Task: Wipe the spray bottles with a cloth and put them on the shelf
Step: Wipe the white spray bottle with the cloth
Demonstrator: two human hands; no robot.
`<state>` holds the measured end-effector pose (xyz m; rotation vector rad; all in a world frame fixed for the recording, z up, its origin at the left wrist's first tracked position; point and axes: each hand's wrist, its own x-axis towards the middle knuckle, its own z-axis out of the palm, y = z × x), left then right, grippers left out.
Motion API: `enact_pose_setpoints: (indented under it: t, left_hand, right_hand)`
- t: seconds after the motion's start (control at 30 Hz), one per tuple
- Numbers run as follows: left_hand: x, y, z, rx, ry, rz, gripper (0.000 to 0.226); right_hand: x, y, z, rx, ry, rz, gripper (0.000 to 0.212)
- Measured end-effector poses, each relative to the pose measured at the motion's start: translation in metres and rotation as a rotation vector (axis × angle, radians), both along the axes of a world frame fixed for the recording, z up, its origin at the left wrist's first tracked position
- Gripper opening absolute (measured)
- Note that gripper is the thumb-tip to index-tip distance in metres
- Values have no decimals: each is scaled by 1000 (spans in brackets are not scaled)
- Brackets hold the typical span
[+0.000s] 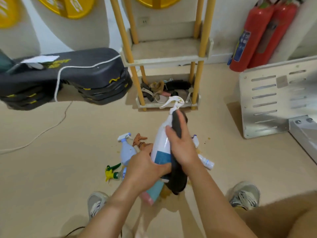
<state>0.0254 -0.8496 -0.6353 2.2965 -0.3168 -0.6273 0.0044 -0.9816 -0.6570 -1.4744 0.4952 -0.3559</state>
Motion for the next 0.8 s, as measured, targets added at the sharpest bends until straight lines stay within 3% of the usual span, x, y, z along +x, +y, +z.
enact_pose_setpoints:
  t: [0.07, 0.23, 0.33, 0.47, 0.53, 0.6, 0.67, 0.8]
  left_hand:
    - [-7, 11, 16, 61, -102, 27, 45]
    - [18, 30, 50, 216, -393, 65, 38]
    - [23, 34, 60, 208, -456, -17, 34]
    - [22, 36, 75, -80, -290, -163, 49]
    - [36, 37, 92, -347, -132, -170, 39]
    - [64, 38, 104, -462, -125, -79, 32]
    - [86, 36, 107, -493, 6, -13, 44]
    - [96, 29, 89, -547, 563, -169, 57]
  right_hand:
    - [12, 1, 17, 127, -53, 7, 57]
    - [15, 42, 37, 69, -139, 203, 84]
    - [15, 47, 44, 60, -163, 169, 91]
    - [23, 21, 75, 130, -166, 108, 79]
    - [21, 1, 102, 238, -117, 132, 65]
    - [19, -14, 130, 399, -75, 237, 53]
    - [21, -21, 151, 530, -3, 352, 61]
    - [34, -35, 170, 634, -24, 466, 89]
